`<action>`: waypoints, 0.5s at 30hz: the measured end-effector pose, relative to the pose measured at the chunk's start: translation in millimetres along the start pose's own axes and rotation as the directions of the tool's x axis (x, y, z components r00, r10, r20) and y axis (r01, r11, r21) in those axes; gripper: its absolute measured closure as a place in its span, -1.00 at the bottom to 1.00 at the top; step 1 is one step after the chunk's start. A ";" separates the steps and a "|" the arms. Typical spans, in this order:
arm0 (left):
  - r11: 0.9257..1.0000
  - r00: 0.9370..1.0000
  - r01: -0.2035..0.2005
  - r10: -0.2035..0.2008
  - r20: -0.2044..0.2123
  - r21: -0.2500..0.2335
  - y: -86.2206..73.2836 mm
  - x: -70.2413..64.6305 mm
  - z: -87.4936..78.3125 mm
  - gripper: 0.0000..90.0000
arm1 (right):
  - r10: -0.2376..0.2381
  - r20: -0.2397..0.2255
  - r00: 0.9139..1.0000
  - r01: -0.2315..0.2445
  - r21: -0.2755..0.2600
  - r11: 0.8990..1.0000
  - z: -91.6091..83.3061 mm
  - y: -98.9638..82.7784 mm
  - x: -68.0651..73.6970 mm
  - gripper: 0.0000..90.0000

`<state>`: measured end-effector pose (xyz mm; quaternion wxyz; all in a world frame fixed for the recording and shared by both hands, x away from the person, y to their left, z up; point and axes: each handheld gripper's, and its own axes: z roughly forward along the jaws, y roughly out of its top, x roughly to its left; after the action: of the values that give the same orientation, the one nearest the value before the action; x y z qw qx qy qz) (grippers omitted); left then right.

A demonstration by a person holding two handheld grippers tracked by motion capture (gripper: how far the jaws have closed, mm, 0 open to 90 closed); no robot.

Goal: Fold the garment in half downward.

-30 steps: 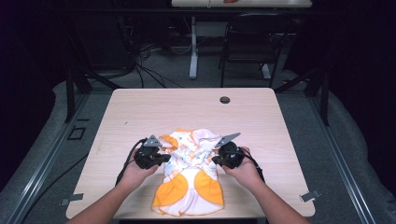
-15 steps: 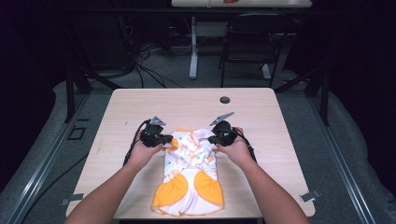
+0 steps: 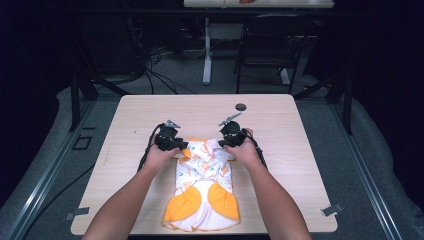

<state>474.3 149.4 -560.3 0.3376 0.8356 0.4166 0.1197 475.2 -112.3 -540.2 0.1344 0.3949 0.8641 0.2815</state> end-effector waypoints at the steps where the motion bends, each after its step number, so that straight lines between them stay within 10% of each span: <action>1: 1.000 1.000 0.005 -0.005 -0.002 0.004 -0.4 1.1 0.9 0.41 | 0.008 0.007 1.000 -0.008 0.000 1.000 2.0 -0.8 -0.4 0.43; 15: 1.000 1.000 0.021 -0.021 0.002 0.011 -7.2 4.7 9.0 0.22 | 0.047 -0.010 0.999 -0.046 0.049 0.998 19.3 -12.5 -6.8 0.27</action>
<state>477.1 151.9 -572.1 0.3346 0.8331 0.4257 0.1132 480.9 -116.8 -563.0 0.1134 0.4166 0.8621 0.2654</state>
